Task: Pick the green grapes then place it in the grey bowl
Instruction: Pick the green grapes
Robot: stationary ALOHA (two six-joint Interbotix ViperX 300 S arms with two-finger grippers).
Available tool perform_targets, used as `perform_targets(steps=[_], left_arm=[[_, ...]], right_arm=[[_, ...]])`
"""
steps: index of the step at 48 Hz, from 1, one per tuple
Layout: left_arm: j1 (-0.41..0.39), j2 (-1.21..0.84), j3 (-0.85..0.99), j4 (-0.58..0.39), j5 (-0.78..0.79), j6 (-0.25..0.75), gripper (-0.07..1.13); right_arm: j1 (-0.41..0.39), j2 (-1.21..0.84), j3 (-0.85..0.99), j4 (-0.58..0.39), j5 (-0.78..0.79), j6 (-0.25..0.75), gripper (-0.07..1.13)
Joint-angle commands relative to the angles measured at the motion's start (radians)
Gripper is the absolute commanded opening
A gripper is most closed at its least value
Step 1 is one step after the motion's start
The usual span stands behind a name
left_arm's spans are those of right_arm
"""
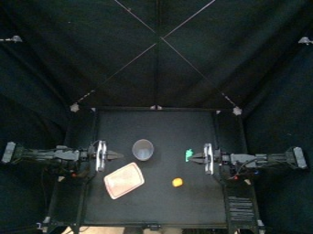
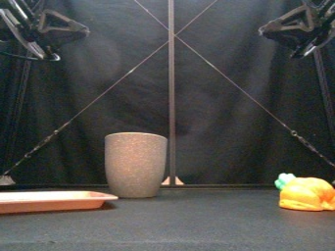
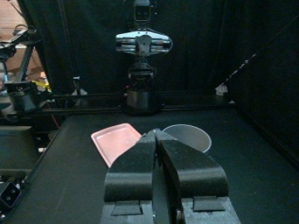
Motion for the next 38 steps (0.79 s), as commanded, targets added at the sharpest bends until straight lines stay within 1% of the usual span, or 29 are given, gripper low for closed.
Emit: perform_targets(steps=[1, 5, 8, 17, 22, 25, 29, 31, 32, 34, 38], left_arm=[[0.009, 0.014, -0.02, -0.011, 0.034, 0.0, 0.14], [0.021, 0.014, -0.018, -0.017, 0.067, 0.002, 0.15], [0.035, 0.014, -0.018, -0.017, 0.101, 0.003, 0.15], [0.087, 0.014, -0.029, -0.017, 0.201, 0.003, 0.15], [0.1, 0.012, -0.032, -0.017, 0.21, 0.005, 0.15], [0.101, 0.012, -0.032, -0.015, 0.21, 0.005, 0.15], [0.104, 0.014, -0.032, -0.014, 0.21, 0.005, 0.15], [0.104, 0.014, -0.032, -0.014, 0.21, 0.005, 0.15], [0.104, 0.014, -0.032, -0.014, 0.21, 0.005, 0.15], [0.104, 0.012, -0.031, -0.015, 0.21, 0.005, 0.15], [0.104, 0.012, -0.031, -0.017, 0.21, 0.005, 0.15]], right_arm=[[-0.008, 0.026, 0.009, 0.003, 0.008, 0.003, 0.09], [-0.028, 0.049, 0.014, 0.015, 0.052, 0.015, 0.09], [-0.054, 0.074, 0.012, 0.048, 0.114, 0.037, 0.09], [-0.132, 0.133, -0.005, 0.169, 0.261, 0.114, 0.1], [-0.198, 0.147, -0.006, 0.249, 0.321, 0.181, 0.15], [-0.235, 0.15, -0.002, 0.285, 0.345, 0.221, 0.23], [-0.279, 0.152, 0.011, 0.313, 0.374, 0.275, 0.39], [-0.296, 0.153, 0.02, 0.325, 0.385, 0.302, 0.49], [-0.307, 0.155, 0.028, 0.33, 0.391, 0.324, 0.57], [-0.319, 0.156, 0.037, 0.337, 0.397, 0.357, 0.69], [-0.334, 0.158, 0.057, 0.368, 0.408, 0.442, 0.88]])
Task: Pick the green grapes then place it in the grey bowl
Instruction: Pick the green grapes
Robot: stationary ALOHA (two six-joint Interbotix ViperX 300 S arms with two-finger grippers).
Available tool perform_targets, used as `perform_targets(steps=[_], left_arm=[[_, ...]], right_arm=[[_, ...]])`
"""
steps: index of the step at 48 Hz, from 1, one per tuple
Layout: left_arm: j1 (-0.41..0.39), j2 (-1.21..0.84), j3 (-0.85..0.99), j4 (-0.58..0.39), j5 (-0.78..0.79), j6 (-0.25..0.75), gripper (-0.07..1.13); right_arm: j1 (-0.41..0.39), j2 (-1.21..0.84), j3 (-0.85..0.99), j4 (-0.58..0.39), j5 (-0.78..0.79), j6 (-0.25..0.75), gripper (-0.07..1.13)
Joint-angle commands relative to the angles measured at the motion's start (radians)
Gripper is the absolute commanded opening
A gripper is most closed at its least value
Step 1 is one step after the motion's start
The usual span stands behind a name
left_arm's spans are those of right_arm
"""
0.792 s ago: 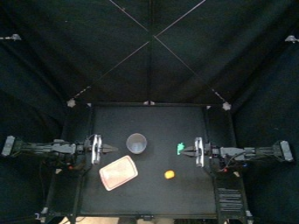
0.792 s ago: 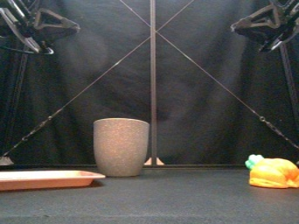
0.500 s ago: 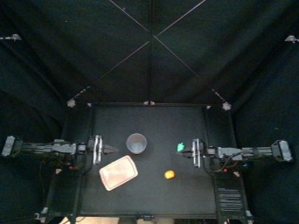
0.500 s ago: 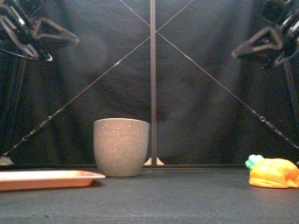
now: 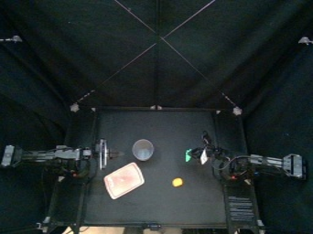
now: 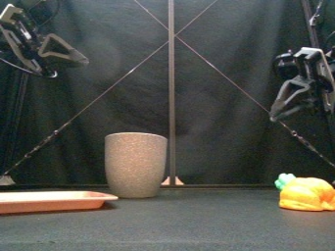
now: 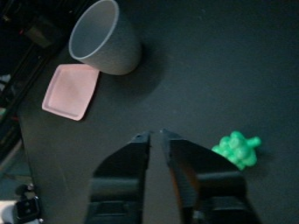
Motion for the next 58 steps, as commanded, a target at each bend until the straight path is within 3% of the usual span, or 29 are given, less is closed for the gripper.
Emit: perform_targets(steps=[1, 5, 22, 40, 58], left_arm=[[0.003, 0.005, -0.028, -0.002, -0.005, 0.0, 0.15], [0.003, 0.005, -0.028, -0.002, -0.005, 0.0, 0.15], [0.003, 0.006, -0.021, 0.002, -0.009, 0.002, 0.15], [0.005, 0.005, -0.005, 0.0, -0.009, 0.002, 0.15], [0.006, 0.005, 0.008, -0.003, -0.009, 0.0, 0.15]], right_arm=[[-0.021, 0.011, 0.012, 0.032, 0.009, 0.092, 0.91], [-0.028, 0.015, 0.037, 0.032, 0.015, 0.176, 1.0], [-0.1, 0.117, 0.098, -0.061, 0.014, 0.448, 0.99], [-0.124, 0.31, 0.054, -0.147, -0.091, 0.508, 0.99], [-0.112, 0.492, -0.035, -0.16, -0.112, 0.506, 0.99]])
